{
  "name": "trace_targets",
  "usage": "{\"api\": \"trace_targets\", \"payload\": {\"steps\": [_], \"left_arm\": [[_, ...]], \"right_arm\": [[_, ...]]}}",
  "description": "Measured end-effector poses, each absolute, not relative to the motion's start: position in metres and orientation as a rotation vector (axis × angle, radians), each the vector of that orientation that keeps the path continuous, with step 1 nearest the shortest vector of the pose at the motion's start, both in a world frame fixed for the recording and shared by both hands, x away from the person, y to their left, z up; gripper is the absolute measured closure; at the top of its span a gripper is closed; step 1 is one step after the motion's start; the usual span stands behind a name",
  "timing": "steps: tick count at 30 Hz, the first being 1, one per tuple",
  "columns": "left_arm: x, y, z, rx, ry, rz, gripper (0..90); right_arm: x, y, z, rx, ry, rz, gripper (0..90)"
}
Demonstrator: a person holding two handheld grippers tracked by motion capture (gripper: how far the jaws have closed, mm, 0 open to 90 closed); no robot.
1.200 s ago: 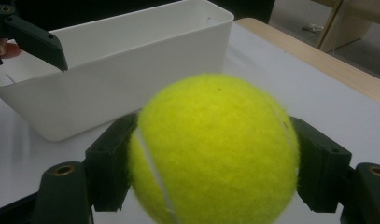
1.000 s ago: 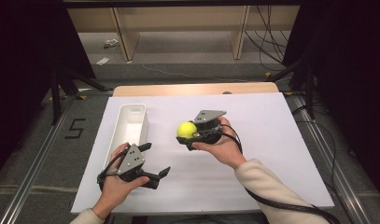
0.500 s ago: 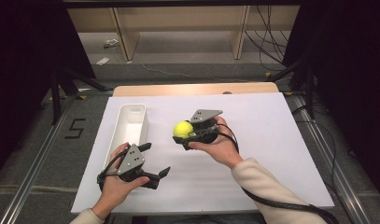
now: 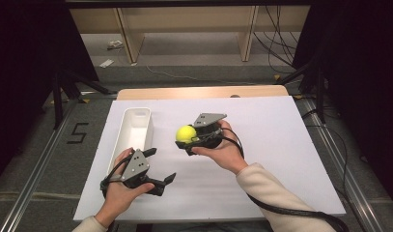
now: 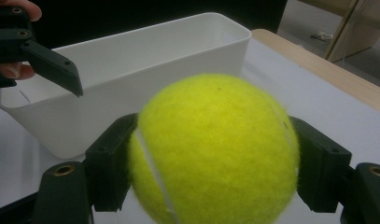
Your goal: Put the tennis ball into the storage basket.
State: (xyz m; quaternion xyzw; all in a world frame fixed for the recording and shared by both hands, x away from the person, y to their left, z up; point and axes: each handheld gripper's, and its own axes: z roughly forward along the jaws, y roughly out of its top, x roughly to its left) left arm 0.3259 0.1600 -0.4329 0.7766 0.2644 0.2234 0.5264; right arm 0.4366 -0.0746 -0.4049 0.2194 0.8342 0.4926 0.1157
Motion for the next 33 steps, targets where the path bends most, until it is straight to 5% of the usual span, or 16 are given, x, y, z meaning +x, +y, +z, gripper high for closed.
{"api": "trace_targets", "payload": {"steps": [33], "left_arm": [[0.326, 0.16, -0.433, 1.861, 0.631, 0.536, 0.0]], "right_arm": [[0.439, -0.064, -0.401, 0.627, 2.443, 1.453, 26.1]]}}
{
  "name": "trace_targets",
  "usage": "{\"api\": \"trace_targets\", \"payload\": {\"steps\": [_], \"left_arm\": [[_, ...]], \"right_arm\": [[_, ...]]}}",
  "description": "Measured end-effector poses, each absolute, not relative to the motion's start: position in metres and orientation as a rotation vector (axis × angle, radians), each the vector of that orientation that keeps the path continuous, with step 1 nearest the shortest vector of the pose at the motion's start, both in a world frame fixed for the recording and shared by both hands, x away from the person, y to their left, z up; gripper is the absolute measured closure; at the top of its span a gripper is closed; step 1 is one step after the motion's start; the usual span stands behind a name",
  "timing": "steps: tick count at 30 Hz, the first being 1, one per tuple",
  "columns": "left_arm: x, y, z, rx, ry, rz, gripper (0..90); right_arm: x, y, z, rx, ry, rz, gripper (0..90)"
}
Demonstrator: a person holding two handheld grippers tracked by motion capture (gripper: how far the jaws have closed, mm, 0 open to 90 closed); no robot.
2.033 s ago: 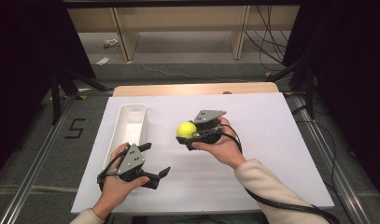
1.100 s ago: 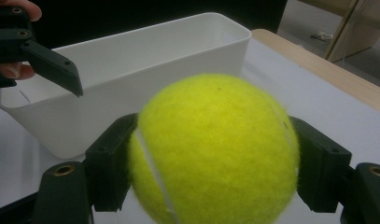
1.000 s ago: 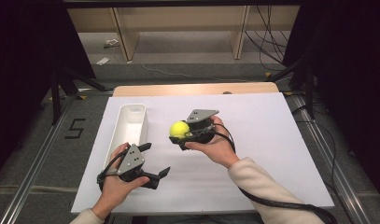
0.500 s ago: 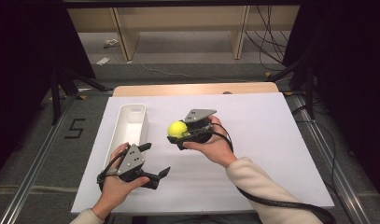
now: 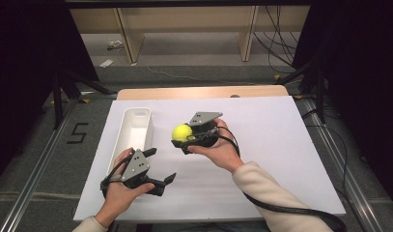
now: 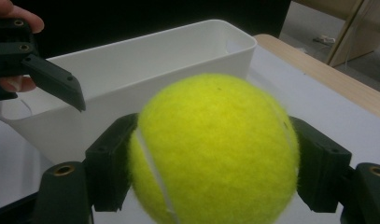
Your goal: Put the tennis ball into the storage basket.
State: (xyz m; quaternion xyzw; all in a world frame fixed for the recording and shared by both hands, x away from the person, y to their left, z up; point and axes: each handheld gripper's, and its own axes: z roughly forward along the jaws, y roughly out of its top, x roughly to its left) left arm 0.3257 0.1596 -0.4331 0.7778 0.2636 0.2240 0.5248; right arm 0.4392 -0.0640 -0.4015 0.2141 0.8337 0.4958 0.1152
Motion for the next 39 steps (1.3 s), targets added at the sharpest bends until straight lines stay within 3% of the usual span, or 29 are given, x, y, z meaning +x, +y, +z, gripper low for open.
{"api": "trace_targets", "payload": {"steps": [39], "left_arm": [[0.325, 0.159, -0.433, 1.86, 0.633, 0.53, 0.0]], "right_arm": [[0.446, -0.053, -0.39, 0.605, 2.444, 1.439, 26.1]]}}
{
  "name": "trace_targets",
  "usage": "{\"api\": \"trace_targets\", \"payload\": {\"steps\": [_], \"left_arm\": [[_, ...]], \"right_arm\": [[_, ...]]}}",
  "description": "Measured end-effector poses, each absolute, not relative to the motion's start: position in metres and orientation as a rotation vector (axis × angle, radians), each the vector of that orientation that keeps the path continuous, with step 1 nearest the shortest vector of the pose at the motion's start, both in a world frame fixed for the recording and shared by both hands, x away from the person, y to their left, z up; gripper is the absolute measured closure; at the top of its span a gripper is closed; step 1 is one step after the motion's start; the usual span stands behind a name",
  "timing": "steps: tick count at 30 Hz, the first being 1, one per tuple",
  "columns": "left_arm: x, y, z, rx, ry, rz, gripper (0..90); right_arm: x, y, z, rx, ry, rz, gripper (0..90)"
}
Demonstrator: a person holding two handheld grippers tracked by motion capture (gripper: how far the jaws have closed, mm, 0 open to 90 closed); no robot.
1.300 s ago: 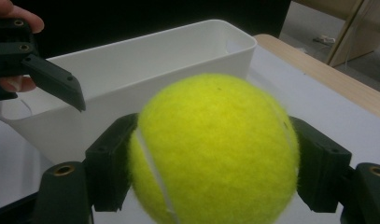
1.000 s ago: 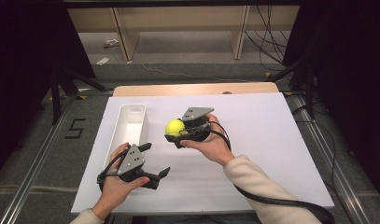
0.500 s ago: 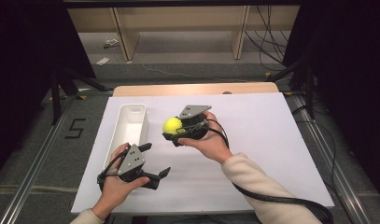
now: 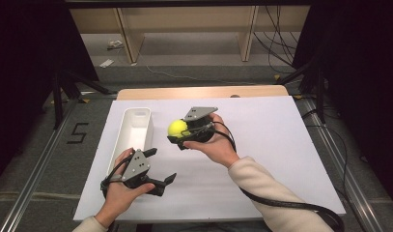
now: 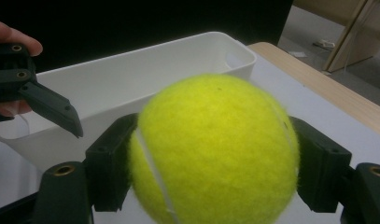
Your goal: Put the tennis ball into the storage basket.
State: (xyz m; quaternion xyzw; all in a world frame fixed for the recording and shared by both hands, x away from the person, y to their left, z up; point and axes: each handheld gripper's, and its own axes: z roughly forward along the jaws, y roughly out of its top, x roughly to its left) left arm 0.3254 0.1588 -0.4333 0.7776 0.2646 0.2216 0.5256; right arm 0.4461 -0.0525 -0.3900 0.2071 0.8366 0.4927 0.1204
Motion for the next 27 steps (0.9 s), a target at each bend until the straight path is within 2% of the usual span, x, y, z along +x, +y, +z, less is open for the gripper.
{"api": "trace_targets", "payload": {"steps": [27], "left_arm": [[0.3254, 0.1591, -0.4332, 1.862, 0.632, 0.531, 0.0]], "right_arm": [[0.4487, -0.0424, -0.3853, 0.58, 2.453, 1.437, 26.1]]}}
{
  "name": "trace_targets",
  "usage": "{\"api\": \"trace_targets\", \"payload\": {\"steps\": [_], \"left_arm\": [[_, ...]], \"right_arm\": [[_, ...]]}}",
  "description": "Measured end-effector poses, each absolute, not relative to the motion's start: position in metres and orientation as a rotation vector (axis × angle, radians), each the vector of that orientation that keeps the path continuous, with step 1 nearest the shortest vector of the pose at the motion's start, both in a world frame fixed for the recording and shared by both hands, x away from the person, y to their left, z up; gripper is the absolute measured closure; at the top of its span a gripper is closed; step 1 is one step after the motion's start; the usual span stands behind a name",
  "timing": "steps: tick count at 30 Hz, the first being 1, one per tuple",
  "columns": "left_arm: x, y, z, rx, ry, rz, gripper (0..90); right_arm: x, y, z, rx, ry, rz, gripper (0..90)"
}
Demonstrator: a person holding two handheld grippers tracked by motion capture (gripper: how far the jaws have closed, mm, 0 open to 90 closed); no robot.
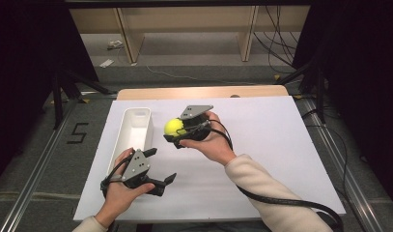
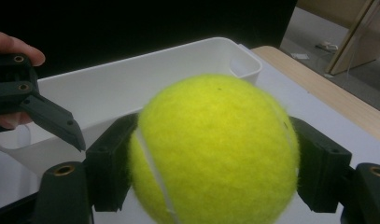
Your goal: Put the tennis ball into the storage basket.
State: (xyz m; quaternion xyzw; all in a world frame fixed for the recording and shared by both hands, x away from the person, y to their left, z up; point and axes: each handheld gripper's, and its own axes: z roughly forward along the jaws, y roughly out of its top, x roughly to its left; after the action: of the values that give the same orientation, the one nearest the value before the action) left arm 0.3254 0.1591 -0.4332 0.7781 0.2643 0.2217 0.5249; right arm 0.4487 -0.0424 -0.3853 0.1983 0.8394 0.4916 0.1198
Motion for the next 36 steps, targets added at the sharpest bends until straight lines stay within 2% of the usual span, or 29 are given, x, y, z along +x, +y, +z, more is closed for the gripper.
{"api": "trace_targets", "payload": {"steps": [36], "left_arm": [[0.3255, 0.159, -0.4329, 1.863, 0.626, 0.534, 0.0]], "right_arm": [[0.4539, -0.0337, -0.3813, 0.572, 2.456, 1.435, 26.1]]}}
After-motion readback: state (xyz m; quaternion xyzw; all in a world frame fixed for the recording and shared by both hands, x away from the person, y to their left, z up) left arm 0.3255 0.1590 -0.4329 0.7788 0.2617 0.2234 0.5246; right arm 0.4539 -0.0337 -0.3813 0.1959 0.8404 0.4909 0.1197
